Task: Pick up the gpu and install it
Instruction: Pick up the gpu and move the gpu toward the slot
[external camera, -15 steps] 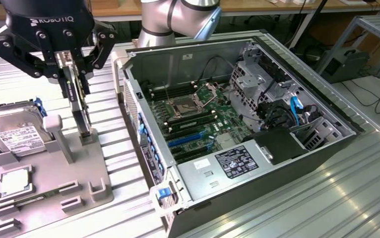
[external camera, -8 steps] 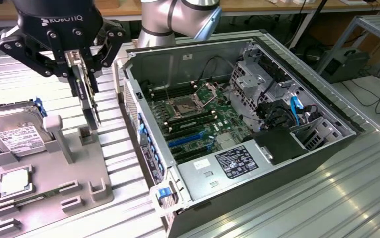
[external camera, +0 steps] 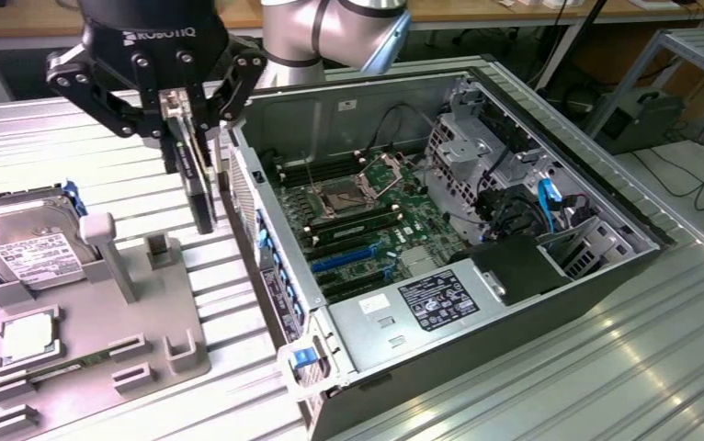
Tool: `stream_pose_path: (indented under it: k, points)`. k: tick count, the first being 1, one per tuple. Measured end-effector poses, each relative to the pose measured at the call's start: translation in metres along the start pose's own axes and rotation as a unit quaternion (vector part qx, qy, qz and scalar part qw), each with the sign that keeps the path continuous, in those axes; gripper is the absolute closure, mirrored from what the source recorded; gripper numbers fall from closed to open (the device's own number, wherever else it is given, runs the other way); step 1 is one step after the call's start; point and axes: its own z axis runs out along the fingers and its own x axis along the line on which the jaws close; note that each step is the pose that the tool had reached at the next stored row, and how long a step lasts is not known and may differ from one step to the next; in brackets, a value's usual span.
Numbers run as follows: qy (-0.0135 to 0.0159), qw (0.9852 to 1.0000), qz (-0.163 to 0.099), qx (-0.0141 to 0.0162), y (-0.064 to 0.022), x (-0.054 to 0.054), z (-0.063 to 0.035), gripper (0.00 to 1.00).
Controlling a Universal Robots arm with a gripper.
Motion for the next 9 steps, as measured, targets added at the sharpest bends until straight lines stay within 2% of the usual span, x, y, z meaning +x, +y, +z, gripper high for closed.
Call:
stream_pose_path:
  k: [1, 9]
  points:
    - [0.0019, 1.0000, 0.000, 0.0000, 0.0000, -0.003, 0.0001, 0.70]
    - [0.0022, 1.0000, 0.000, -0.0001, 0.0002, -0.026, 0.0039, 0.70]
